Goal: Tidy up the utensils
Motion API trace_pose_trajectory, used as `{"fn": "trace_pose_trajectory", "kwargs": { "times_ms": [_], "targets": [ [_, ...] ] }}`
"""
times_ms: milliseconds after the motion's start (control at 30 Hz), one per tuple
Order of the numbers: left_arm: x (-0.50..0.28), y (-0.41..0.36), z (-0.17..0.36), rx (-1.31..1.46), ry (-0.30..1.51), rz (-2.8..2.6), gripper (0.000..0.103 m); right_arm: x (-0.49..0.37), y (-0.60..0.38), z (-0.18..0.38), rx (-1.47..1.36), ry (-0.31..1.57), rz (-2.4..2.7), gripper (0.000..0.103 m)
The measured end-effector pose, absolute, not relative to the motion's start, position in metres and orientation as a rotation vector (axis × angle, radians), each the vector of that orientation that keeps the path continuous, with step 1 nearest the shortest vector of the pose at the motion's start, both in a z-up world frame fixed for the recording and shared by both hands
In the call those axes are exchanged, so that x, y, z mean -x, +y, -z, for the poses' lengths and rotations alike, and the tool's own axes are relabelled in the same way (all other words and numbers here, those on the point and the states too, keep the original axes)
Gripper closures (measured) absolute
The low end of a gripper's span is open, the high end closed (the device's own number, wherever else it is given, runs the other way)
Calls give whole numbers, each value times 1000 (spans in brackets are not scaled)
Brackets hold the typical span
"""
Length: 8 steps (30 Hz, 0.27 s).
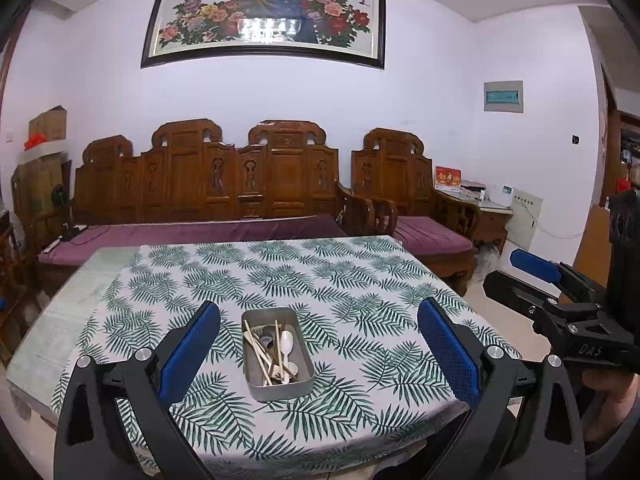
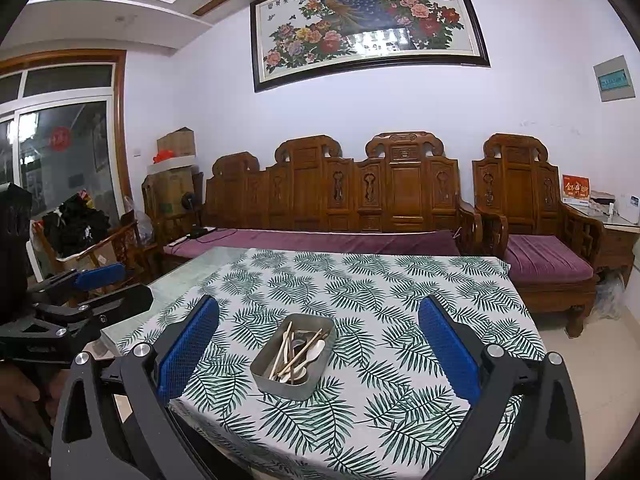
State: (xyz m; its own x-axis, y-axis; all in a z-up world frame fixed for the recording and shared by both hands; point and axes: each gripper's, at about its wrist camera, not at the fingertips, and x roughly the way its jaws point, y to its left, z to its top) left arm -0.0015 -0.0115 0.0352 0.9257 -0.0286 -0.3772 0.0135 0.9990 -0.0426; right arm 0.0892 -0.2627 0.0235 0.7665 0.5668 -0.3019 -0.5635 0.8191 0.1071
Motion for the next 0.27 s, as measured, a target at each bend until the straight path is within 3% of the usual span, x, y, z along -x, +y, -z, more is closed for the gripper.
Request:
{"fn": "trace_pose_trajectory", "kwargs": {
  "times_ms": [267],
  "targets": [
    [2,-11,-34,44,391,20,8,-88,-262,-24,-14,333,-615,3]
  ]
}}
